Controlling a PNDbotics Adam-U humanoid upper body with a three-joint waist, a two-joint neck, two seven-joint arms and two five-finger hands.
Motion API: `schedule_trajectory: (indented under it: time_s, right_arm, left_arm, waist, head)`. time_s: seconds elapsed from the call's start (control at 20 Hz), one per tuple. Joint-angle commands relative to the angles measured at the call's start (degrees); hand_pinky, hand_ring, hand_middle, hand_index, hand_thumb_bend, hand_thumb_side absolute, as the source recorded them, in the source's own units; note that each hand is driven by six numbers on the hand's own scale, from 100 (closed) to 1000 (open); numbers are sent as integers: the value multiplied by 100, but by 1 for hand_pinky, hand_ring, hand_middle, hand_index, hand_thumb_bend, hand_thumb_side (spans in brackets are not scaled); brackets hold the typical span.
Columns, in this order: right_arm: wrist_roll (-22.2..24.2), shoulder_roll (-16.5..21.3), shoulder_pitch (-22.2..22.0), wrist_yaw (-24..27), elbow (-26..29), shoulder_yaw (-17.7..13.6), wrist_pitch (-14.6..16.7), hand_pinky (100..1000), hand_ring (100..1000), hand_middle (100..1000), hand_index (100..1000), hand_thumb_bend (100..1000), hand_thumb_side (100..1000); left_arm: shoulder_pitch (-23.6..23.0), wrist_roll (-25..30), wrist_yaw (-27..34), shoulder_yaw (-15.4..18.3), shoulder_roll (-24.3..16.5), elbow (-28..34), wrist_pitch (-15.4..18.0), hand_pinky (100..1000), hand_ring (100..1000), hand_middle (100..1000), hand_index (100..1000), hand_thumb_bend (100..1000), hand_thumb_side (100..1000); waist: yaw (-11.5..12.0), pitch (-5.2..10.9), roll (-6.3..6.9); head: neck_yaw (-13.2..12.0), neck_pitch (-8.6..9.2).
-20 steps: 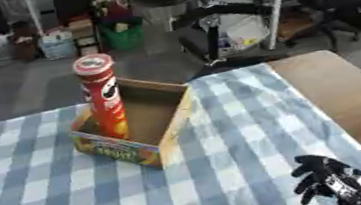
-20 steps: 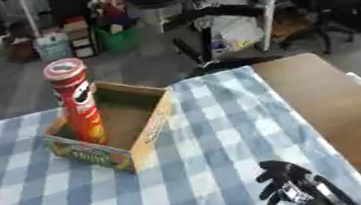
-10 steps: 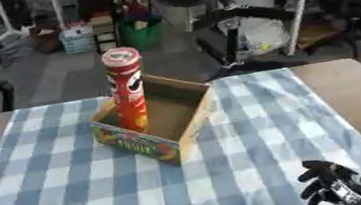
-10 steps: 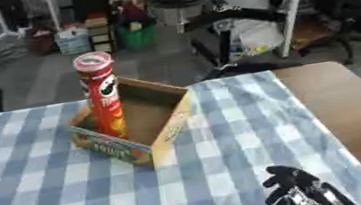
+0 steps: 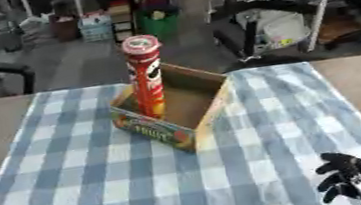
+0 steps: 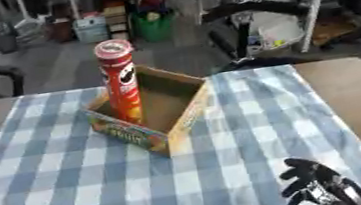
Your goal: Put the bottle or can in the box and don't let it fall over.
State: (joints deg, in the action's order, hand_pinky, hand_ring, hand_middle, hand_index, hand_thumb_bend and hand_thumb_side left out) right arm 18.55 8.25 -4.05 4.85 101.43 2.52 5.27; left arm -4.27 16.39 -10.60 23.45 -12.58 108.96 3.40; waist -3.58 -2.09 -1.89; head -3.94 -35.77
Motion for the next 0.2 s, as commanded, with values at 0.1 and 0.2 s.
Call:
schedule_trajectory:
  time_s: [0.1, 0.2]
  right_arm:
    - [-31, 12, 60, 6, 127, -13, -7, 495, 586, 661, 836, 100, 670]
    - [-34, 6, 60, -9, 126, -10, -7, 495, 586, 661, 836, 100, 670]
  left_arm:
    - [83, 7, 52, -11, -42, 2, 6, 547, 584, 653, 775, 100, 764]
    - [102, -6, 64, -2, -31, -22, -5, 545, 582, 651, 773, 100, 766]
  waist:
    - [-16, 3, 18]
    - [-11, -7, 15]
  head:
    - [-26, -69]
    - [-2, -69]
